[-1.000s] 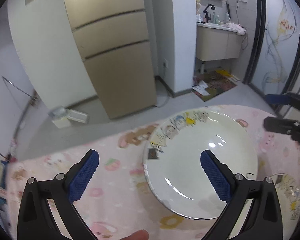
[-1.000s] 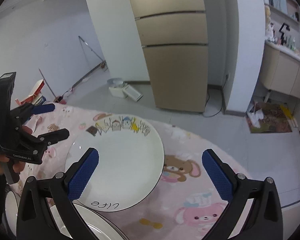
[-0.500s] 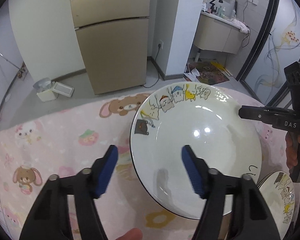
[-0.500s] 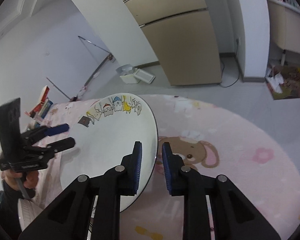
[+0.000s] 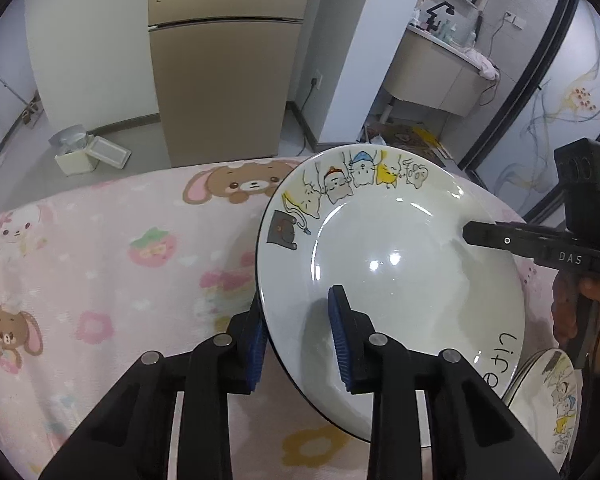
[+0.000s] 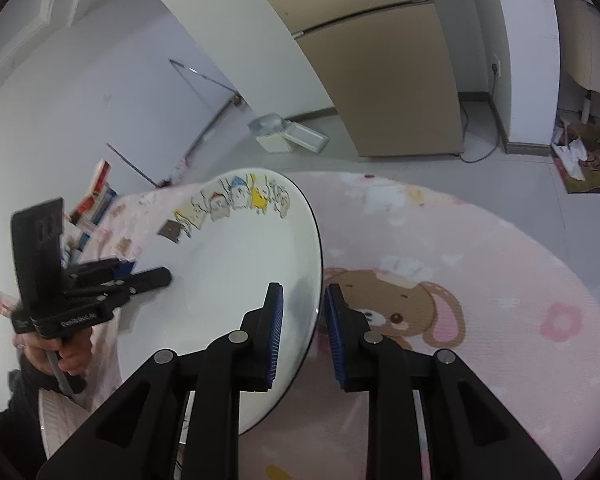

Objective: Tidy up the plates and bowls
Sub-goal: 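Close the left tool on the plate rim while the right tool grips it, then lift the stacked plates off the table with both tools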

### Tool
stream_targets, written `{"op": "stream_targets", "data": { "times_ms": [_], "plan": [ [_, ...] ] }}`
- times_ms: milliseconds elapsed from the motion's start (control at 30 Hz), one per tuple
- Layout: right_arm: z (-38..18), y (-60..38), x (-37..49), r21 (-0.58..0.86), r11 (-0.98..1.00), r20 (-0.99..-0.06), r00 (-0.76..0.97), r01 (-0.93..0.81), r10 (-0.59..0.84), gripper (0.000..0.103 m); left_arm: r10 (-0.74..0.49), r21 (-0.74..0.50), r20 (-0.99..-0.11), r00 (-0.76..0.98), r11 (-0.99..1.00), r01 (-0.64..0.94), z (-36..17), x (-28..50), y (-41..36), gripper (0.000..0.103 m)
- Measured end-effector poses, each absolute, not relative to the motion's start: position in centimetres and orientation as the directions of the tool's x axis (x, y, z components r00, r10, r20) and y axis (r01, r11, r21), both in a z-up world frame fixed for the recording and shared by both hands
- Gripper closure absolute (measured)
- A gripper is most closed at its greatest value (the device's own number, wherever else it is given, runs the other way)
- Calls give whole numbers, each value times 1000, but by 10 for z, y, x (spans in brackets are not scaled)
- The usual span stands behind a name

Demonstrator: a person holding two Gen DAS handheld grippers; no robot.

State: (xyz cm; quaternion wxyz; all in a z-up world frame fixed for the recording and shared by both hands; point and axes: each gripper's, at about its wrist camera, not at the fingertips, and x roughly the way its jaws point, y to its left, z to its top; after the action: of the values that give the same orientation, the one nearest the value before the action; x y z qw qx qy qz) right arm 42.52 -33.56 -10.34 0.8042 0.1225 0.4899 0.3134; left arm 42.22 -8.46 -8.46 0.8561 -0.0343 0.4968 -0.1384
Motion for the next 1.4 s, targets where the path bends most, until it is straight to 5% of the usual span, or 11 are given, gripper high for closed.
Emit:
{"op": "stream_targets", "data": {
  "times_ms": [333, 467, 967, 1400],
  "plan": [
    [-116, -346, 425, 602, 720, -640, 331, -345, 693, 92, -317, -256, -808, 497, 948, 188, -85, 417, -78, 78],
    [-102, -332, 422, 493, 776, -704, 344, -393, 622, 91, -324, -277, -794, 515, 946, 169, -82, 418, -71, 83],
    [16, -343, 376, 479, 746, -508, 546, -463, 666, 92, -368, -244, -610, 702, 930, 276, 61, 363, -66, 88],
    [60, -371, 252, 441, 807, -449, 681, -394, 578, 92, -397, -180, -668, 630, 907, 381, 116, 259, -112, 87]
  ]
}}
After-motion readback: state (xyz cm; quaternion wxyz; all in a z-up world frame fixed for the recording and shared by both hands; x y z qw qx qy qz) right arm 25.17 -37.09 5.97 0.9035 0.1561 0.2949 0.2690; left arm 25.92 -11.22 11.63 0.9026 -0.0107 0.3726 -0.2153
